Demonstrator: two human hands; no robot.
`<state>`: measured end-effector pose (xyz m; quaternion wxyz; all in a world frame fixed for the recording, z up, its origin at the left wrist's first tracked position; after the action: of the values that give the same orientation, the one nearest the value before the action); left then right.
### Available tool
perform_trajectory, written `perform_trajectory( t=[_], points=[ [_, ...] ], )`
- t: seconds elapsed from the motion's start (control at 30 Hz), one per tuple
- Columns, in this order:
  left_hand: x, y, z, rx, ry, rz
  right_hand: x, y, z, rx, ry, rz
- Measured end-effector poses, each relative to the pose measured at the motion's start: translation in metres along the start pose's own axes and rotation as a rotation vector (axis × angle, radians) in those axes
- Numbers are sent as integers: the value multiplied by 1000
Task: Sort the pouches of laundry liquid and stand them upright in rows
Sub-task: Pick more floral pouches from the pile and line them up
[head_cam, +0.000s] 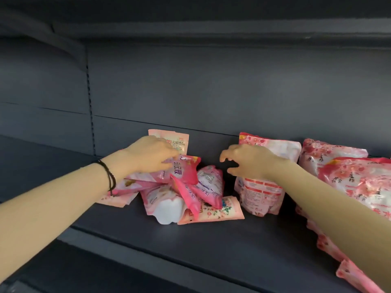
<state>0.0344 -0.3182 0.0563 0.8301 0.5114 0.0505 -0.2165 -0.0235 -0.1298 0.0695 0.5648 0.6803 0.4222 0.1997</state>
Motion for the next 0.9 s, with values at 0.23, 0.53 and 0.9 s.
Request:
perform_trajectory(
  t=[0.23, 0.53, 0.9],
  points=[
    [4, -41, 49, -51, -83, 48, -53, -17, 42, 211, 65, 25],
    [-23, -86, 81, 53, -214, 1, -115, -48, 69, 233, -33, 125],
    [-47, -119, 93, 489, -56, -15, -139, -89, 46, -267, -503, 175]
  ],
)
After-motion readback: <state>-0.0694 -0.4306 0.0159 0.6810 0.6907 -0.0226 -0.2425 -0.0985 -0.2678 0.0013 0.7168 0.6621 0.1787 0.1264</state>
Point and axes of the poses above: each hand's wrist, its own x-axis away from the middle knuckle, its own y-axis out of the back of the hand, z = x × y, the point moved 7 cm from there along -x, towards the middle knuckle
